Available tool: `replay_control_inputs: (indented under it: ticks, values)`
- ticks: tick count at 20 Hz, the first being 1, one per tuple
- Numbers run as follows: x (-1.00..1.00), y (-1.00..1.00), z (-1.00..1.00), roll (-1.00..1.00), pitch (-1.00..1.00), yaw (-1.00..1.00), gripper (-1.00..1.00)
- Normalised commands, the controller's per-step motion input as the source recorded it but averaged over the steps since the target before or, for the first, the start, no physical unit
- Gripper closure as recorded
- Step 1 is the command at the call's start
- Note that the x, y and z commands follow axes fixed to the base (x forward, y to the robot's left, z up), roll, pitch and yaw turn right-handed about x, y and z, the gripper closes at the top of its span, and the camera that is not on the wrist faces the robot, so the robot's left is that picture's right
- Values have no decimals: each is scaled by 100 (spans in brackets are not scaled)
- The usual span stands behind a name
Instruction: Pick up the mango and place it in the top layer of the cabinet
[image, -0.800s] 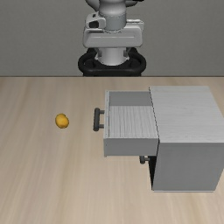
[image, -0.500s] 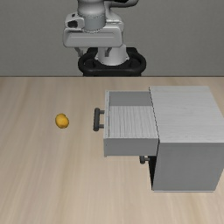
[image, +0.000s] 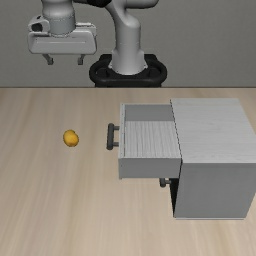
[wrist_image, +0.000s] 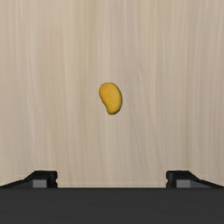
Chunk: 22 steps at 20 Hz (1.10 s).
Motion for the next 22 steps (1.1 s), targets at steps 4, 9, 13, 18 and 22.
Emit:
replay_control_inputs:
  ticks: [4, 9, 13, 18, 22]
  values:
    - [100, 0, 0, 0, 0, 0, -100]
    - [40, 20, -40, 0, 0, 0, -100]
    - [0, 0, -100, 0, 0, 0, -100]
    - [0, 0, -100, 0, 0, 0, -100]
    - [0, 0, -100, 0, 0, 0, -100]
